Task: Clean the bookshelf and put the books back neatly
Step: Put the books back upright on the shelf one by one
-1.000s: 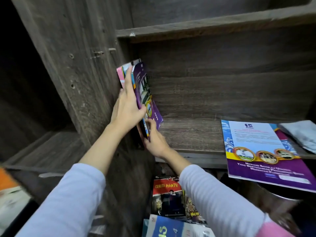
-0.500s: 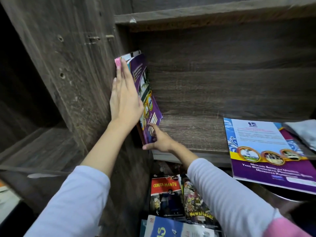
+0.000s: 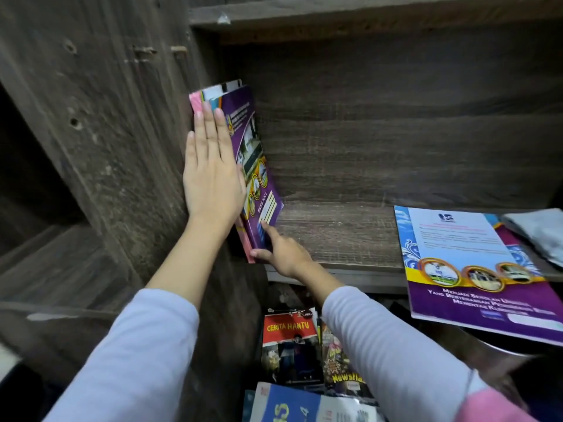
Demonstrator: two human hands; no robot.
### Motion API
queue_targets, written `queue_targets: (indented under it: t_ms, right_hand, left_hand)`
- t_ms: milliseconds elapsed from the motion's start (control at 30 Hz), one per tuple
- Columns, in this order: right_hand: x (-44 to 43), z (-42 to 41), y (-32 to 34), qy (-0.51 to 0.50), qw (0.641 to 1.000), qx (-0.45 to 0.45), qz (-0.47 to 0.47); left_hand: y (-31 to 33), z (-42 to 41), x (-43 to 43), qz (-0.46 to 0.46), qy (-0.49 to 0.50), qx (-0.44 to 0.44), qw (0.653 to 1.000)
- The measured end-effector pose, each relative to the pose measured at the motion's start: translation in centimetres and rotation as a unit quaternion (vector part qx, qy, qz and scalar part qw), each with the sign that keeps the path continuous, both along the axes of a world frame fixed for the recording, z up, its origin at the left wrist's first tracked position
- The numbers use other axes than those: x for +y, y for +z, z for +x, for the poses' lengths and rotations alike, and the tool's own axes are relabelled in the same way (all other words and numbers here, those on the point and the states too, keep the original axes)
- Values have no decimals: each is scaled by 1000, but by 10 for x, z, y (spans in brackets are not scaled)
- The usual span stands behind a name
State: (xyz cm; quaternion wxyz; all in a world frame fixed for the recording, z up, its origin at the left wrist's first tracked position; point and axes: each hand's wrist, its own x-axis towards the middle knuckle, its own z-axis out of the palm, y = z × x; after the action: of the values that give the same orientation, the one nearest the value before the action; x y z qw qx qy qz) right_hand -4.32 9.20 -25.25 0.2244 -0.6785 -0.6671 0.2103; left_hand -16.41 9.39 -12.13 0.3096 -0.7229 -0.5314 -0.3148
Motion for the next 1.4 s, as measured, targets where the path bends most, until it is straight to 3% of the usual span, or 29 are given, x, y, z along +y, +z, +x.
queue_targets:
  t_ms: [100,200,400,567,667,767,867,967,1033,1200,1333,1400]
  right_hand:
    - [-3,5,-4,23,999,27,-10]
    - [-16,21,3,23,995,86,39]
    - [-60,95,20,-115,970,72,203]
    - [-98,157,21,-241,932,44,269]
    - [-131,196,20,-310,917,-5,251]
    - [-162,230,19,-400,894,-81,185]
    - [-181,244,16,-484,866,-113,55]
    - [-196,253,9,-513,853,-100,-11]
    - [-206,261,4,-516,853,-77,-25]
    - [-220,272,-4,-514,851,103,-22]
    - [-222,280,-8,-527,819,226,-11]
    - [-222,287,-6,-526,783,331,8]
  left_hand:
    - [0,1,-1,-10,1,-1,1000]
    - [2,5,-8,-23,-3,-23,999]
    - [-7,37,-32,27,-123,-49,991]
    - [-33,88,-47,19,-223,-87,971]
    - [-51,129,-64,-51,-248,-63,965]
    - [-64,166,-79,-215,-259,-40,941]
    - [-81,189,-91,-385,-252,-134,878]
    - [-103,211,-91,-515,-212,-196,807]
    - [-115,222,-93,-573,-180,-173,781]
    - [-138,231,-99,-576,-145,-147,791]
    - [-146,236,-100,-587,-136,-218,767]
    - [-148,236,-99,-581,-129,-237,768]
